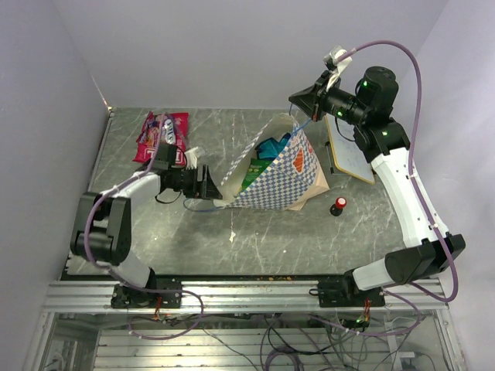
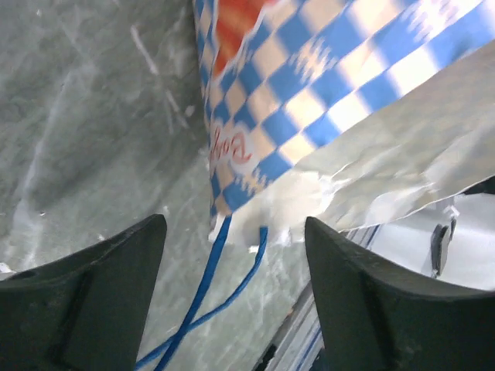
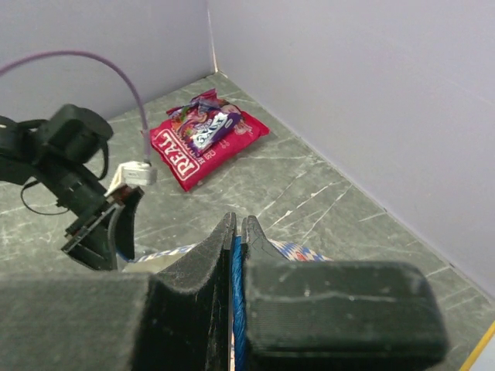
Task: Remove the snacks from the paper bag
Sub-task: Adjust the paper bag at the center of the board.
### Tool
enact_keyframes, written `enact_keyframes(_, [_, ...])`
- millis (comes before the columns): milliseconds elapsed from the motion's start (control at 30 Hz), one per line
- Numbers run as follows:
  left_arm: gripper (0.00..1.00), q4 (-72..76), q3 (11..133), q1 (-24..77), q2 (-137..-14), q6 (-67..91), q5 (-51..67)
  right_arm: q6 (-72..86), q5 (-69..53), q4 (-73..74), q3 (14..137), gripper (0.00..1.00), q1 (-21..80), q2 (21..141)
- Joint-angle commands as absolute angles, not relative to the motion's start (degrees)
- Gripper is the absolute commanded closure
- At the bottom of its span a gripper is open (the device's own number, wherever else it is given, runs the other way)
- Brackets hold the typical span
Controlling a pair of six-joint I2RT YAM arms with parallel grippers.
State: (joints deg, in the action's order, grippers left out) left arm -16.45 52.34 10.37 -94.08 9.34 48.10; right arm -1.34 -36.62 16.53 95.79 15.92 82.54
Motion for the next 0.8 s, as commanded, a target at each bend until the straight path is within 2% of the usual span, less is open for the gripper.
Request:
enact_keyframes(0, [0.27, -8.14, 48.71, 10.85, -88.67, 17.32, 49.34, -1.47, -37.09, 9.45, 99.10, 1.00, 16.00, 81.25])
enact_keyframes(100, [0.56, -7.63, 47.50, 11.02, -87.13, 21.34, 47.78, -2.40, -35.96, 9.90, 99.19, 1.00, 16.00, 81.66])
enact_keyframes(167, [0.80, -8.89, 47.60, 11.65, -86.48, 22.93, 47.54, -5.12, -32.83, 11.46, 99.88, 1.00, 16.02, 82.18])
enact_keyframes(233, [0.92, -10.50, 48.55, 13.42, -85.73, 24.07, 47.30, -7.37, -27.91, 12.06, 100.85, 1.00, 16.00, 82.97])
enact_keyframes(367, [0.93, -15.90, 51.56, 19.62, -83.20, 24.45, 45.95, -10.00, -26.00, 13.48, 107.52, 1.00, 14.81, 87.63])
enact_keyframes(400, [0.91, -17.06, 51.95, 21.11, -82.23, 24.13, 44.90, -10.17, -25.86, 13.34, 108.87, 1.00, 14.61, 88.39])
enact_keyframes(500, [0.60, -19.54, 51.04, 23.36, -80.05, 22.02, 40.47, -9.05, -28.09, 11.76, 110.79, 1.00, 13.45, 89.45])
enact_keyframes(533, [0.54, -19.97, 50.31, 23.45, -79.79, 21.50, 39.53, -8.33, -29.20, 10.84, 110.56, 1.00, 13.24, 89.32])
enact_keyframes(700, [0.43, -17.27, 46.65, 24.44, -80.48, 22.95, 41.80, -5.65, -32.12, 7.32, 107.51, 1.00, 13.13, 88.06])
enact_keyframes(767, [0.42, -15.76, 45.10, 24.67, -79.85, 23.97, 41.79, -5.41, -31.73, 6.11, 106.13, 1.00, 13.10, 87.43])
